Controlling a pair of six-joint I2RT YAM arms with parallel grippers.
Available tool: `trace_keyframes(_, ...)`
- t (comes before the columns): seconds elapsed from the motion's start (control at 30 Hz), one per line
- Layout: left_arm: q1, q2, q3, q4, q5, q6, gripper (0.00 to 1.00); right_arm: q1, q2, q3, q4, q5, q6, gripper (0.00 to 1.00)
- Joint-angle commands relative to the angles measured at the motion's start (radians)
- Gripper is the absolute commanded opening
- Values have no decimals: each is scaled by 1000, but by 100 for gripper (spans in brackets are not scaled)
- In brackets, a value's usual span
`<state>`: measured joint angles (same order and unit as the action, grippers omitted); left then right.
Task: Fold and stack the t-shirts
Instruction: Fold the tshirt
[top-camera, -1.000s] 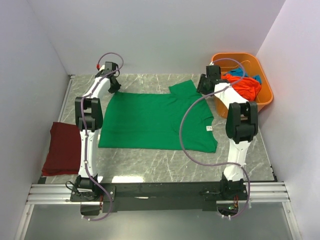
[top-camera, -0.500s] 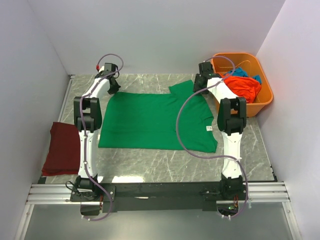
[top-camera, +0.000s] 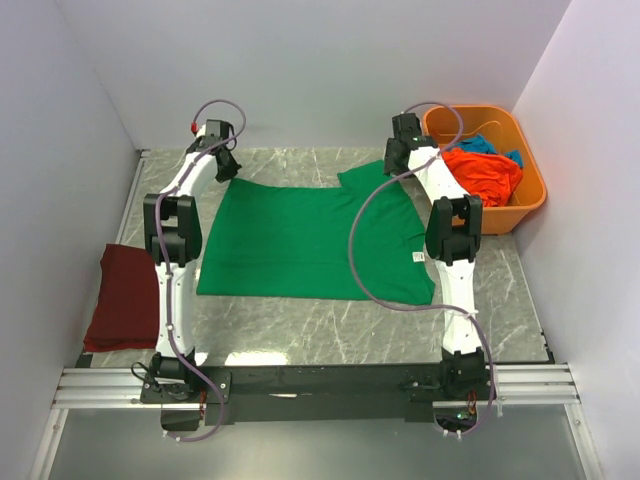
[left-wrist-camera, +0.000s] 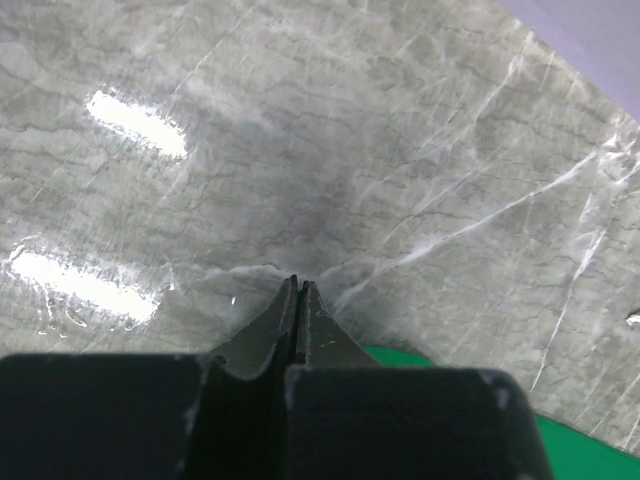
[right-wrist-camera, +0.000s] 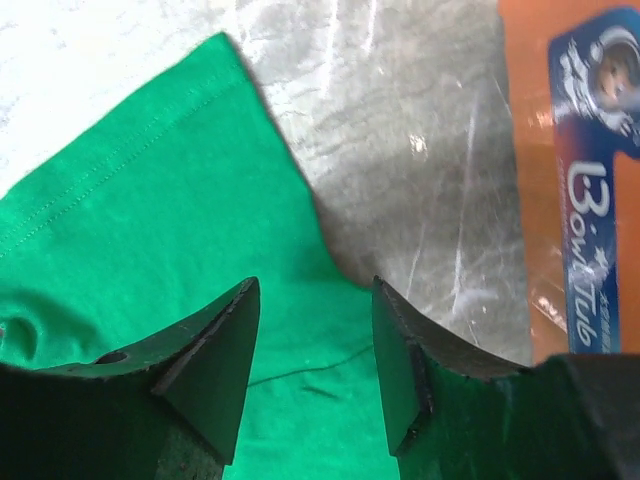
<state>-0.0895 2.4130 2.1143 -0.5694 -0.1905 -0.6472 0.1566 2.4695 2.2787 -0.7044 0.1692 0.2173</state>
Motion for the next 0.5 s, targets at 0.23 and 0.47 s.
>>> trace_keyframes(0.23,-4,-64,-7,45,42,-2,0,-23,45,87,-67,-112,-3,51)
trace_keyframes(0.47,-4,-66,-2,40,48,-2,0,-46,80,123,-112,-122,62,47)
